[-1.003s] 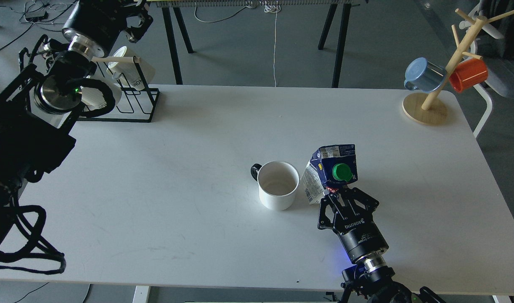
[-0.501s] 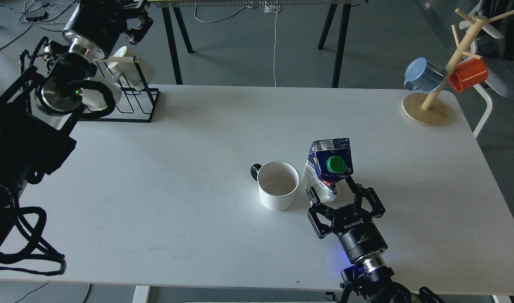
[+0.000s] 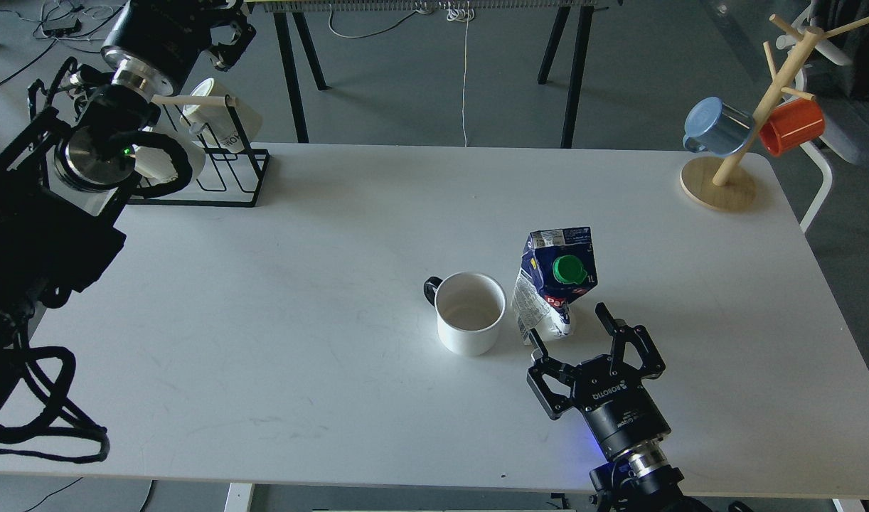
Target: Place cup and milk with both arms
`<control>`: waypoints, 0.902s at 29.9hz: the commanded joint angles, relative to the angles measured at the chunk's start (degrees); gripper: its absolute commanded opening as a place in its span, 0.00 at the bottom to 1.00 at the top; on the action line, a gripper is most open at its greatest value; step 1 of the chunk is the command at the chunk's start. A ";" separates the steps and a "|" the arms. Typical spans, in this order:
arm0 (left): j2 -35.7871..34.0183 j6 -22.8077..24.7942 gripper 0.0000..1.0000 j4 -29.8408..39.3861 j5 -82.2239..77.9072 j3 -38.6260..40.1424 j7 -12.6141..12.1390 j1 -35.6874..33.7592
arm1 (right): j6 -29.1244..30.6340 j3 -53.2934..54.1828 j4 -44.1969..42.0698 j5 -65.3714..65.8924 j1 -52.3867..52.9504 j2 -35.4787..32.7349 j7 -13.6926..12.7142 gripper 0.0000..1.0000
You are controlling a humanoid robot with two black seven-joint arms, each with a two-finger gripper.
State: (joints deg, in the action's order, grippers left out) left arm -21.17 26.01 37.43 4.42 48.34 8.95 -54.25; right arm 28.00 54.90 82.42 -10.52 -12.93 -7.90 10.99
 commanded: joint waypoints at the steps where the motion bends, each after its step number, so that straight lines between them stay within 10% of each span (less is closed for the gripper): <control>1: 0.08 0.00 1.00 0.01 0.06 0.00 0.01 0.02 | 0.00 0.12 1.42 0.24 -1.83 -1.50 0.00 0.98; 18: 0.17 0.53 1.00 -0.07 0.59 1.32 0.10 0.63 | 0.00 24.01 11.53 0.68 -9.05 -21.28 -0.09 0.99; 27: 0.78 0.88 1.00 -0.42 0.76 6.15 0.01 2.57 | 0.00 27.29 -0.57 1.03 13.86 -29.09 -0.09 0.99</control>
State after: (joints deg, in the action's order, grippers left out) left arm -20.62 26.83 37.33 5.17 53.04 9.13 -52.08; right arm 28.00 84.18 87.24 -9.43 -8.28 -33.34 10.89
